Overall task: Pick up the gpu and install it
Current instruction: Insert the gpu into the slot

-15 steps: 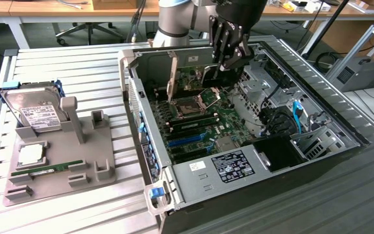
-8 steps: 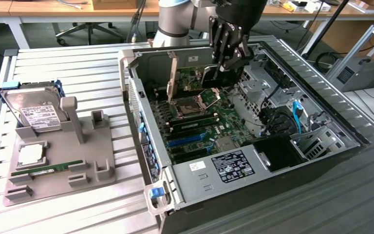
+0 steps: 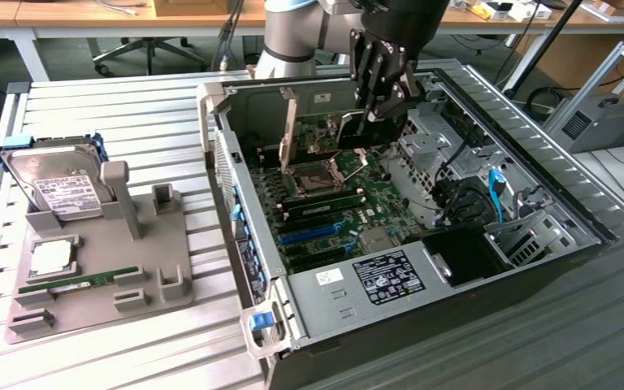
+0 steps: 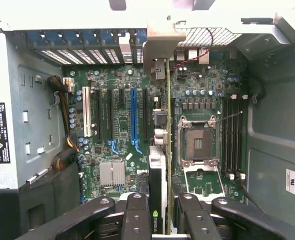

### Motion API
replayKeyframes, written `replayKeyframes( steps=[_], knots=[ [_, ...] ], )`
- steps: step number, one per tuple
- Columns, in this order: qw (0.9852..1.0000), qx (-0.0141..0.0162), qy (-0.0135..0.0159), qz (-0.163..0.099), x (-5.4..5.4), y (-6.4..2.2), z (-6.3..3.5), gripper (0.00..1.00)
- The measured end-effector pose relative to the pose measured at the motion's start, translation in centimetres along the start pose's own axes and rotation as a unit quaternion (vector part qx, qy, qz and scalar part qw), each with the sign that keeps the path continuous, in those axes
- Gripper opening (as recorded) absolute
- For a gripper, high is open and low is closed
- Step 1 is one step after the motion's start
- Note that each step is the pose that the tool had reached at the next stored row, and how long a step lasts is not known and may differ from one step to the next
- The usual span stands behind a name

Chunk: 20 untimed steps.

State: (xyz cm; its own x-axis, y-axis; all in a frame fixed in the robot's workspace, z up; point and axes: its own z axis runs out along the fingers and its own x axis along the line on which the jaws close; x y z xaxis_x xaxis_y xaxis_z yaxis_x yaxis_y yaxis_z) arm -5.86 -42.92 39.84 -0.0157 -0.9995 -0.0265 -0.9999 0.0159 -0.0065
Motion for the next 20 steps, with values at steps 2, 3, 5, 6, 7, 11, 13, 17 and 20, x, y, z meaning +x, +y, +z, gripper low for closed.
replayKeyframes(
  steps=[2, 3, 5, 6, 7, 11, 13, 17, 20],
  knots=[
    [1.0000, 0.0000, 0.0000, 0.000, 0.01, 0.00, 0.17, 0.27],
    [1.0000, 0.0000, 0.0000, 0.000, 0.01, 0.00, 0.24, 0.27],
    [1.0000, 0.0000, 0.0001, 0.000, 0.01, 0.00, 0.28, 0.27],
    [1.0000, 0.0000, 0.0001, 0.000, 0.01, 0.00, 0.28, 0.27],
    [1.0000, 0.0000, 0.0000, 0.000, 0.01, 0.00, 0.29, 0.27],
    [1.0000, 0.0000, 0.0000, 0.000, 0.01, 0.00, 0.29, 0.27],
    [1.0000, 0.0000, 0.0000, 0.000, 0.01, 0.00, 0.29, 0.27],
    [1.0000, 0.0000, -0.0001, 0.000, 0.01, 0.00, 0.43, 0.27],
    [1.0000, 0.0000, 0.0000, 0.000, 0.02, 0.01, 0.76, 0.27]
  ],
)
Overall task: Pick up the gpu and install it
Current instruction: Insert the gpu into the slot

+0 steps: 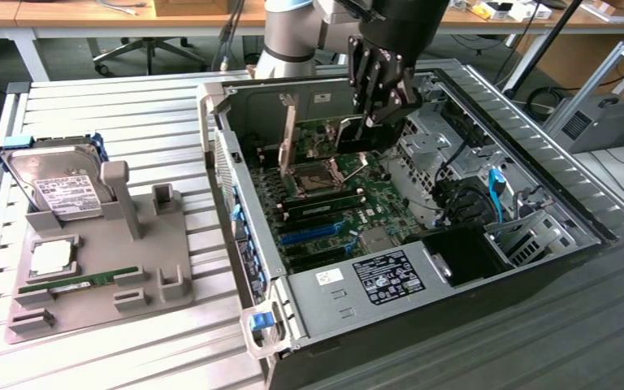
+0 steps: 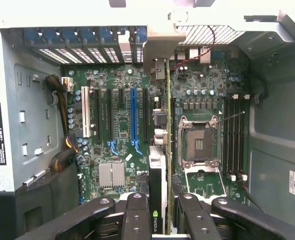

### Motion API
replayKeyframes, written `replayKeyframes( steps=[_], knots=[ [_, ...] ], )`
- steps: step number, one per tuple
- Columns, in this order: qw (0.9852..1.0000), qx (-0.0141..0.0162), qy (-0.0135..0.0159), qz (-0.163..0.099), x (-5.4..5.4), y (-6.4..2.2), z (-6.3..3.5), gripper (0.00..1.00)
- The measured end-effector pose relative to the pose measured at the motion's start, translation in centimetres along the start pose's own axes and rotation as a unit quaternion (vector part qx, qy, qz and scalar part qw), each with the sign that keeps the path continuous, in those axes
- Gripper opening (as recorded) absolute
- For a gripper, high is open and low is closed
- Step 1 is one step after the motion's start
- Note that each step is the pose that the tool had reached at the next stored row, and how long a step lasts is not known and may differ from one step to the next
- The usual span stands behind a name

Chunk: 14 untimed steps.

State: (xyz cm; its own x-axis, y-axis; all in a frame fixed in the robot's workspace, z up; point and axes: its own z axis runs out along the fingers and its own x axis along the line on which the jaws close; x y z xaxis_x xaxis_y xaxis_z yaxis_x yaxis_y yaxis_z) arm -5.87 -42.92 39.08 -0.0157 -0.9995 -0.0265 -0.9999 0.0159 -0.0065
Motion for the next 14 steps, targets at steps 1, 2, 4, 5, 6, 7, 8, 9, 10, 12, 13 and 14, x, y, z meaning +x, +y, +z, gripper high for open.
replayKeyframes(
  steps=[1, 2, 4, 5, 6, 7, 8, 9, 10, 12, 13, 14],
  knots=[
    [1.0000, 0.0000, 0.0000, 0.000, 0.0, 0.00, 0.23, 0.27],
    [1.0000, 0.0000, 0.0000, 0.000, 0.0, 0.00, 0.35, 0.27],
    [1.0000, 0.0000, 0.0000, 0.000, 0.0, 0.00, 0.71, 0.27],
    [1.0000, 0.0000, 0.0000, 0.000, 0.0, 0.00, 0.85, 0.27],
    [1.0000, 0.0000, 0.0000, 0.000, 0.0, 0.00, 0.98, 0.27],
    [1.0000, 0.0000, 0.0000, 0.000, 0.0, 0.00, 1.09, 0.27],
    [1.0000, 0.0000, 0.0000, 0.000, 0.0, 0.01, 1.20, 0.27],
    [1.0000, 0.0000, 0.0000, 0.000, 0.0, 0.01, 1.33, 0.27],
    [1.0000, 0.0000, 0.0000, 0.000, 0.0, 0.01, 1.43, 0.27],
    [1.0000, 0.0000, 0.0000, 0.000, 0.0, 0.01, 1.68, 0.27],
    [1.0000, 0.0000, 0.0000, 0.000, 0.0, 0.01, 1.90, 0.27],
    [1.0000, 0.0000, 0.0000, 0.000, 0.1, 0.01, 2.03, 0.27]
  ],
)
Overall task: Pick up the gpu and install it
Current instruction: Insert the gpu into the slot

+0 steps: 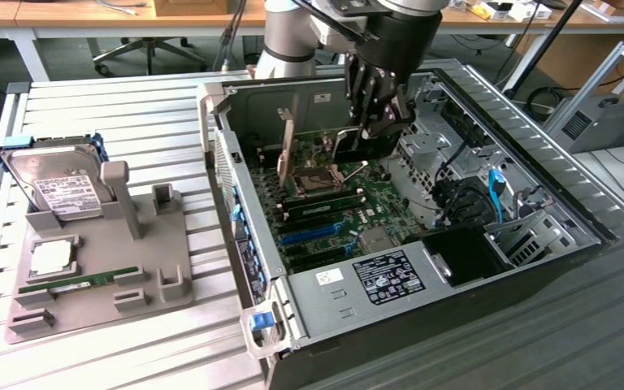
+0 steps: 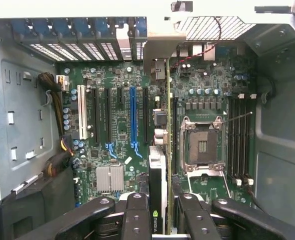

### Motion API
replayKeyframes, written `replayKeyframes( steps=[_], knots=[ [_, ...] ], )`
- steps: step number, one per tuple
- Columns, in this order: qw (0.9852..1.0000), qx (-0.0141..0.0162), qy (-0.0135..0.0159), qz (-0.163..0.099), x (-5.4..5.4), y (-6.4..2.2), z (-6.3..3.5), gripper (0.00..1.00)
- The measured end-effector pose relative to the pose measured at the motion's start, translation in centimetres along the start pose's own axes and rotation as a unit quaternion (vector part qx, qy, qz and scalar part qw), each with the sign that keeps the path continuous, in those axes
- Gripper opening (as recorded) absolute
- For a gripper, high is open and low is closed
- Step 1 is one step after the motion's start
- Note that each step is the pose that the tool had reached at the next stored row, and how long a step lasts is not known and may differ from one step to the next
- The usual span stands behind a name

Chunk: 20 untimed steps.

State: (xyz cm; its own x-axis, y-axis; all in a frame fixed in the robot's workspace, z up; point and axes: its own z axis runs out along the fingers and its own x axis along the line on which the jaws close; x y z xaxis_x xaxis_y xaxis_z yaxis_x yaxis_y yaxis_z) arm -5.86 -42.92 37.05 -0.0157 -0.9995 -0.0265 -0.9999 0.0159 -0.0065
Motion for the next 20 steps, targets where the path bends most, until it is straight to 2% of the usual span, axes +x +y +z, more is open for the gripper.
replayKeyframes(
  steps=[11, 18, 20],
  knots=[
    [1.0000, 0.0000, 0.0000, 0.000, 0.0, 0.01, 1.05, 0.27],
    [1.0000, 0.0000, 0.0000, 0.000, 0.1, 0.01, 2.21, 0.27],
    [1.0000, 0.0000, 0.0001, 0.000, 0.1, 0.02, 2.23, 0.27]
  ],
)
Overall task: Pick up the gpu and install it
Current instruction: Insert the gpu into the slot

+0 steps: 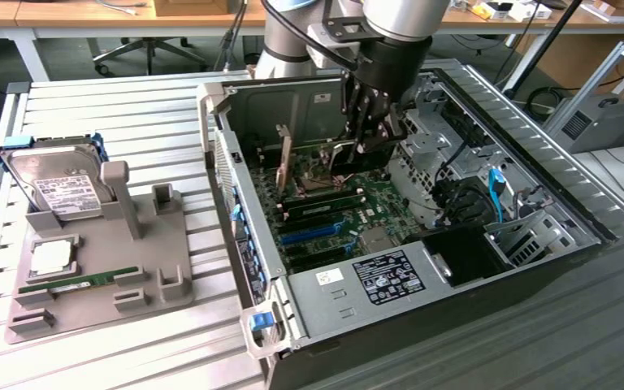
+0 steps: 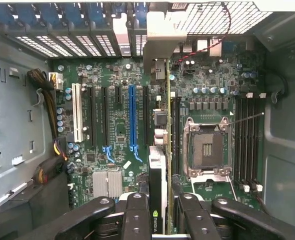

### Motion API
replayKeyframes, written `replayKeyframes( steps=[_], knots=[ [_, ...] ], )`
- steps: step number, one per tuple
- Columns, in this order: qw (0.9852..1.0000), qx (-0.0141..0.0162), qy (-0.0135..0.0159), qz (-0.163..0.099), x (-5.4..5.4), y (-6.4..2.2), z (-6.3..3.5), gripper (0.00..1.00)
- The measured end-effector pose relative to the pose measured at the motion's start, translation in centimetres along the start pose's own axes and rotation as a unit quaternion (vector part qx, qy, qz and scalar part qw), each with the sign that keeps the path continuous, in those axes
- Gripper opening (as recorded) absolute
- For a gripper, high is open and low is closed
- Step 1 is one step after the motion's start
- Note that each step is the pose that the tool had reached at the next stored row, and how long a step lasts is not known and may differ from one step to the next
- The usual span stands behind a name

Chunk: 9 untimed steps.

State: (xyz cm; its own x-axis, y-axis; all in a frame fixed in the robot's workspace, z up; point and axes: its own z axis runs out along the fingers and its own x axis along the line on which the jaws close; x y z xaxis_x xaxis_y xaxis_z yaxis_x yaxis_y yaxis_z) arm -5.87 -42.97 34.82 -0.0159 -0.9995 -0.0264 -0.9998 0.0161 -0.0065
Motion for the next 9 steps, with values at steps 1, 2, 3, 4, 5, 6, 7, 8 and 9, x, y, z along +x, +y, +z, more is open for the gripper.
replayKeyframes(
  steps=[1, 2, 3, 4, 5, 6, 7, 8, 9],
  knots=[
    [1.0000, 0.0000, -0.0001, 0.000, 0.0, -0.01, 0.01, 0.27],
    [1.0000, 0.0000, 0.0000, 0.000, 0.1, -0.01, 0.00, 0.27],
    [1.0000, 0.0000, 0.0000, 0.000, 0.4, -0.01, -0.01, 0.27],
    [1.0000, 0.0000, 0.0000, 0.000, 0.6, -0.02, -0.01, 0.27],
    [1.0000, 0.0000, 0.0000, 0.000, 0.8, -0.02, -0.02, 0.27],
    [1.0000, 0.0000, 0.0000, 0.000, 0.9, -0.02, -0.02, 0.27],
    [1.0000, 0.0000, -0.0001, 0.000, 1.1, -0.02, -0.02, 0.27],
    [1.0000, 0.0000, -0.0001, 0.000, 1.2, -0.03, -0.02, 0.27],
    [1.0000, 0.0000, -0.0001, 0.000, 1.4, -0.03, -0.03, 0.27]
  ],
)
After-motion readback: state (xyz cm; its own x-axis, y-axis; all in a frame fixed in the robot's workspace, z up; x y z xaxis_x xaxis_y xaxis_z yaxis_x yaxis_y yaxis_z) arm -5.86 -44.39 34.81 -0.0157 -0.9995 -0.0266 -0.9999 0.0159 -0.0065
